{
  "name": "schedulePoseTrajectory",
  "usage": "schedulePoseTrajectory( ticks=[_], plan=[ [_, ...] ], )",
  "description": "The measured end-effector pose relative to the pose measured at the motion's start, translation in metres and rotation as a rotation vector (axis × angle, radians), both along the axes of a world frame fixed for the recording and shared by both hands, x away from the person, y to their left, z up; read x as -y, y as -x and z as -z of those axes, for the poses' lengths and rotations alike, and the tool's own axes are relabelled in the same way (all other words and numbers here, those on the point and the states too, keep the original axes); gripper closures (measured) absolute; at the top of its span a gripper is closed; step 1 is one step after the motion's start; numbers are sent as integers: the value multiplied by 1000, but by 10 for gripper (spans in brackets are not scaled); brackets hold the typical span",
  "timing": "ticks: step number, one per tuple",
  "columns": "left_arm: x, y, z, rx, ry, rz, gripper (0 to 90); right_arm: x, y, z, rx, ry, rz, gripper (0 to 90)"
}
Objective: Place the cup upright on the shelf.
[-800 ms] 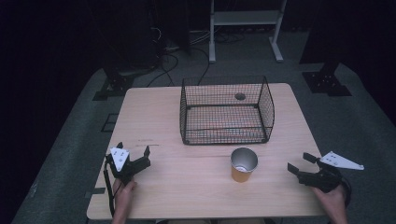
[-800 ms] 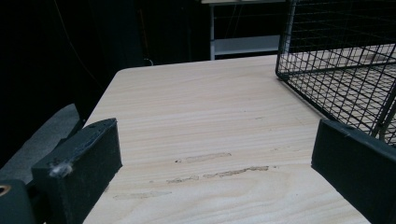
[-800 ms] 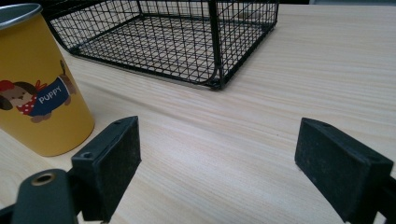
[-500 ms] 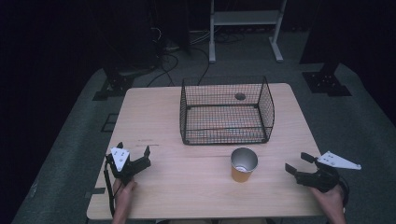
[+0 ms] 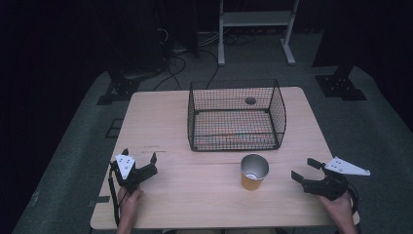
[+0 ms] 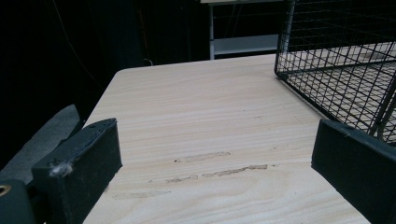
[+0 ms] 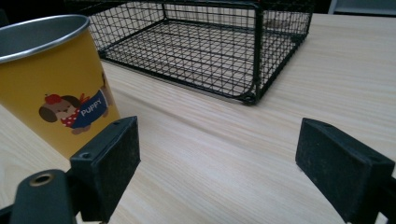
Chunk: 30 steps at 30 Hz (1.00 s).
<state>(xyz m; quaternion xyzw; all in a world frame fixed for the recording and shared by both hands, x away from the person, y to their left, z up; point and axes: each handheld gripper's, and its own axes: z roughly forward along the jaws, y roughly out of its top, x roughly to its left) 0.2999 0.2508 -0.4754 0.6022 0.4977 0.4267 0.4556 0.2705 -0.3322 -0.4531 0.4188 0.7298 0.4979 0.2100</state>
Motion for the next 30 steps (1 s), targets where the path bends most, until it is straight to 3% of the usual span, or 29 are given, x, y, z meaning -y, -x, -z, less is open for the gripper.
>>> schedulePoseTrajectory(
  ticks=[8, 30],
  plan=[
    [0, 0, 0, -1, 1, 0, 8, -9, 2, -8, 12, -19, -38, 126],
    [0, 0, 0, 1, 3, 0, 8, -42, 7, -19, 7, 57, -181, 94]
  ],
)
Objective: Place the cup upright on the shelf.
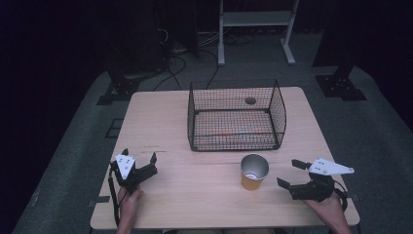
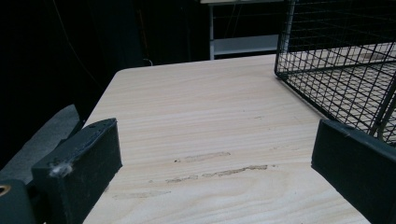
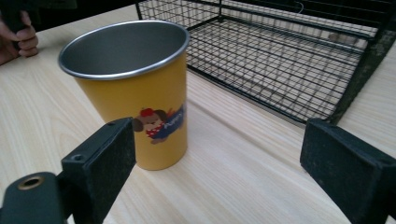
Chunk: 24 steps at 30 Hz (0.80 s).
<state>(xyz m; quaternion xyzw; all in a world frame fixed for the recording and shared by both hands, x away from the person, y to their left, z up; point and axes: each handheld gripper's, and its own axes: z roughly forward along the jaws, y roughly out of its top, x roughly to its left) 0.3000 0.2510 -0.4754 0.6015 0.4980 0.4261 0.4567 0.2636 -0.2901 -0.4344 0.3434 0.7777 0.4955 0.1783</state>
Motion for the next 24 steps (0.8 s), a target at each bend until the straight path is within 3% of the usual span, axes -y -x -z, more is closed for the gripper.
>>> schedulePoseTrajectory(
  ticks=[8, 24],
  plan=[
    [0, 0, 0, 1, 0, 1, 8, -17, 0, 0, -7, 30, -50, 38],
    [0, 0, 0, 2, 1, 2, 8, -50, -4, 3, -18, 50, -131, 19]
  ],
)
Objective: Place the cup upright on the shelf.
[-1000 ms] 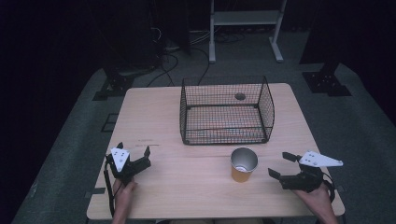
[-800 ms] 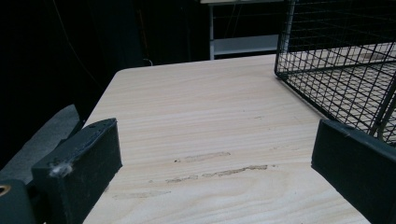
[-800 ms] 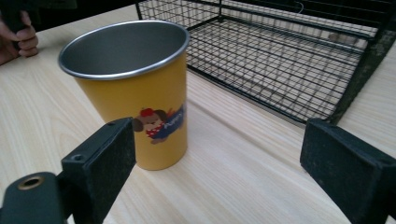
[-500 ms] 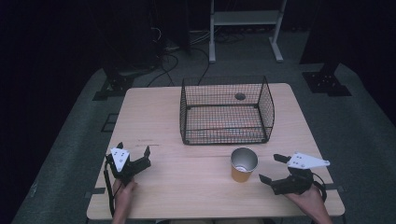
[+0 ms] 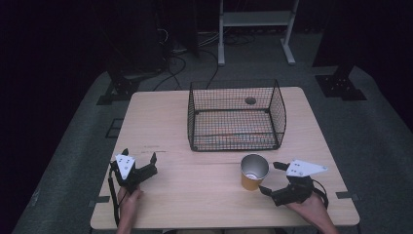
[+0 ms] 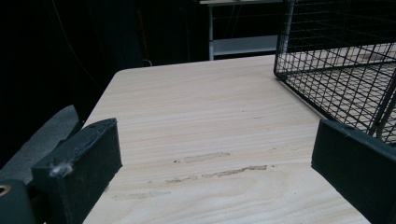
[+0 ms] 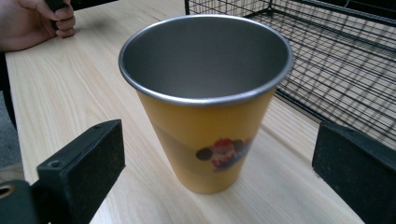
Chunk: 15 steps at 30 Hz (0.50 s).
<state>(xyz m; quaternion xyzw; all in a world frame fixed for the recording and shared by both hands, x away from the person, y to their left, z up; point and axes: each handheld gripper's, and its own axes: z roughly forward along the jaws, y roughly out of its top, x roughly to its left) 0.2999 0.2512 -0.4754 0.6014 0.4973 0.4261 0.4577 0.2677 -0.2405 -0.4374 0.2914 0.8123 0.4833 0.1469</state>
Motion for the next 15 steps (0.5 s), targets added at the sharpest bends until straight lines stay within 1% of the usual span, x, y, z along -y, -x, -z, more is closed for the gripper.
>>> schedulePoseTrajectory(
  ticks=[1, 4, 8, 15],
  plan=[
    [0, 0, 0, 0, 0, 0, 8, 0, 0, 0, 0, 0, 0, 19],
    [0, 0, 0, -1, 0, -1, 8, -8, -2, 1, 2, 22, -4, 19],
    [0, 0, 0, 0, 0, -1, 8, -14, -6, 1, 1, 33, -7, 19],
    [0, 0, 0, 1, 1, 0, 8, -24, -13, 0, -3, 32, -18, 19]
  ],
)
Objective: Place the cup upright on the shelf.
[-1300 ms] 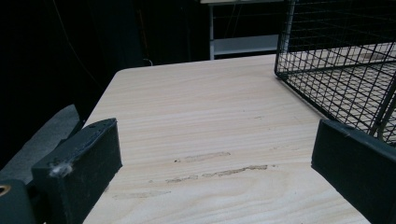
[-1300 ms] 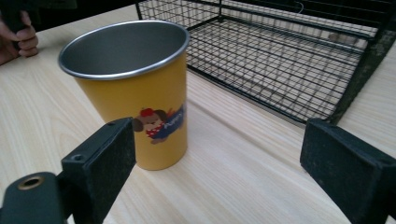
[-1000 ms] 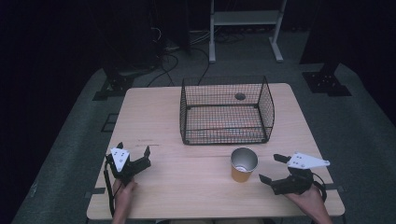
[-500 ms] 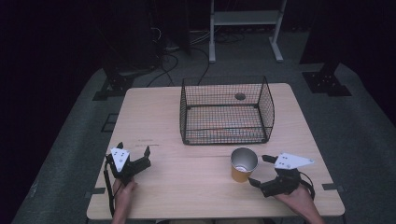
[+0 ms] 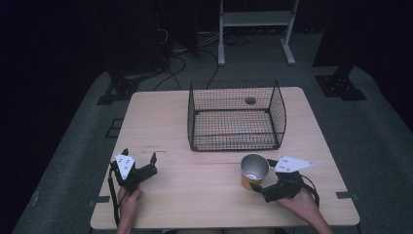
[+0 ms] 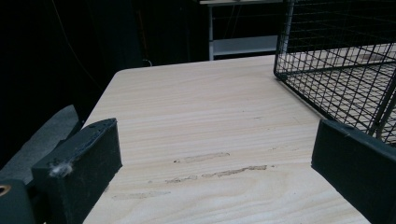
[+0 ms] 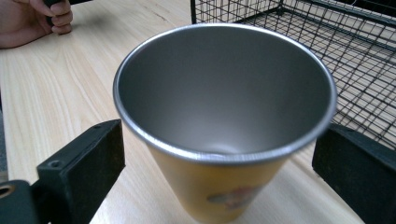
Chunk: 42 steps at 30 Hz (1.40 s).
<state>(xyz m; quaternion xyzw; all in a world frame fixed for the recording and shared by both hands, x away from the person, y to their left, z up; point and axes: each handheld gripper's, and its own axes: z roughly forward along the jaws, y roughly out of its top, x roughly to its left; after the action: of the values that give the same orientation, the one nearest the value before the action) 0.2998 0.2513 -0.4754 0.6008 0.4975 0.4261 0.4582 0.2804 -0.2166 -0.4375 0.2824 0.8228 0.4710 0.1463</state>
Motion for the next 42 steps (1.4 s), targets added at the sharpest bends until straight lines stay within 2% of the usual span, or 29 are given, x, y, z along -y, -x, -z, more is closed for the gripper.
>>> schedulePoseTrajectory(
  ticks=[5, 15, 21, 25, 29, 34, 42],
  plan=[
    [0, 0, 0, 0, 0, 1, 8, -5, -3, 0, 6, 18, -4, 19],
    [0, 0, 0, 2, 1, 1, 8, -12, -10, -3, 0, 16, -26, 20],
    [0, 0, 0, 3, 4, 1, 8, -13, -13, -4, -7, 17, -39, 118],
    [-1, 0, 0, 4, 5, 2, 8, -13, -13, -6, -11, 24, -46, 125],
    [-1, 0, 0, 4, 6, 2, 8, -11, -15, -7, -30, 5, -53, 126],
    [-1, 0, 0, 4, 5, 1, 8, -9, -19, -14, -41, -17, -66, 127],
    [-1, 0, 0, 4, 6, 1, 8, -11, -35, -41, -47, -35, -103, 128]
  ],
)
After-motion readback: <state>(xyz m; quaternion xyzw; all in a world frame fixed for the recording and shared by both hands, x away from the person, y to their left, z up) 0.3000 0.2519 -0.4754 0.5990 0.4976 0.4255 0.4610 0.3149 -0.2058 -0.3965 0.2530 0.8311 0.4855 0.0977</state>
